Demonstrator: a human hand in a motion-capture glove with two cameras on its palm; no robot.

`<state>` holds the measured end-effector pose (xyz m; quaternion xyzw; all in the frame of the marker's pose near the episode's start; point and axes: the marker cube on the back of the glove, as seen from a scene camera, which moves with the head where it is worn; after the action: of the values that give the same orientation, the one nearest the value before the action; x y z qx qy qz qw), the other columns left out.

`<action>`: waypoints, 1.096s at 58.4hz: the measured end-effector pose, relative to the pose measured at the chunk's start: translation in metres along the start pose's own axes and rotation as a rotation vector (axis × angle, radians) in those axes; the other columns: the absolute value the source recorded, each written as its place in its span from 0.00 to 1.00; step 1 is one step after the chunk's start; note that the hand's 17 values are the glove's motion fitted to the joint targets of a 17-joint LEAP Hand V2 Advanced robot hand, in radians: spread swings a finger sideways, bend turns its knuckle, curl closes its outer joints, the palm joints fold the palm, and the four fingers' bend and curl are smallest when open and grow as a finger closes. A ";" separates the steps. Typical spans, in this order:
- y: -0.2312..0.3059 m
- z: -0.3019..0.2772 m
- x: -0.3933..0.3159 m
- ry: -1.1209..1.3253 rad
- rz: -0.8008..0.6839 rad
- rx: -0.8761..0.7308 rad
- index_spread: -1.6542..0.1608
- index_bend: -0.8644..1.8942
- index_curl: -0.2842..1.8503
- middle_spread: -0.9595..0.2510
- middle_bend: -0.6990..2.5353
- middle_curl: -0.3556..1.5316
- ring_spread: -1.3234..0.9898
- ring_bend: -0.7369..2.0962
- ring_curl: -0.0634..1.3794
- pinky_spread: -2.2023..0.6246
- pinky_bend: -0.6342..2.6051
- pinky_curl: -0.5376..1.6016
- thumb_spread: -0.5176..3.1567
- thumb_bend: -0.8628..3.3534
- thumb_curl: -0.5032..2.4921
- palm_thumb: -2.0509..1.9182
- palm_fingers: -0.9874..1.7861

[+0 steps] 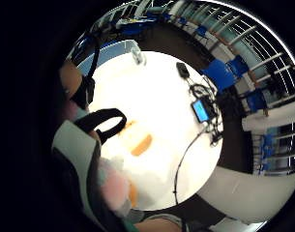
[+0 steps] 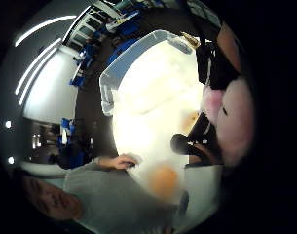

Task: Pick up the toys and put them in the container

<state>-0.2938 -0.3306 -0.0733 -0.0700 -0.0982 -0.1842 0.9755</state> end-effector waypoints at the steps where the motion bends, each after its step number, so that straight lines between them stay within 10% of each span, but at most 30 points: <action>1: -0.011 0.004 -0.005 -0.014 0.003 0.002 0.71 0.39 0.44 0.57 0.31 0.46 0.37 0.53 0.35 0.62 0.51 0.43 0.37 0.23 0.45 0.69 0.67; 22: -0.178 0.150 -0.156 0.143 -0.197 -0.073 0.69 0.37 0.49 0.55 0.30 0.49 0.37 0.52 0.38 0.62 0.52 0.44 0.38 0.22 0.47 0.69 0.65; 40: -0.176 0.209 -0.143 0.182 -0.102 -0.355 0.69 0.35 0.49 0.55 0.26 0.49 0.40 0.49 0.39 0.65 0.57 0.46 0.45 0.20 0.45 0.65 0.50; 64: -0.161 0.177 -0.125 0.192 -0.132 -0.310 0.69 0.38 0.42 0.60 0.26 0.42 0.46 0.47 0.35 0.72 0.62 0.44 0.51 0.20 0.34 0.59 0.41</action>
<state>-0.4976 -0.4055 0.0879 -0.1951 0.0204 -0.2664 0.9437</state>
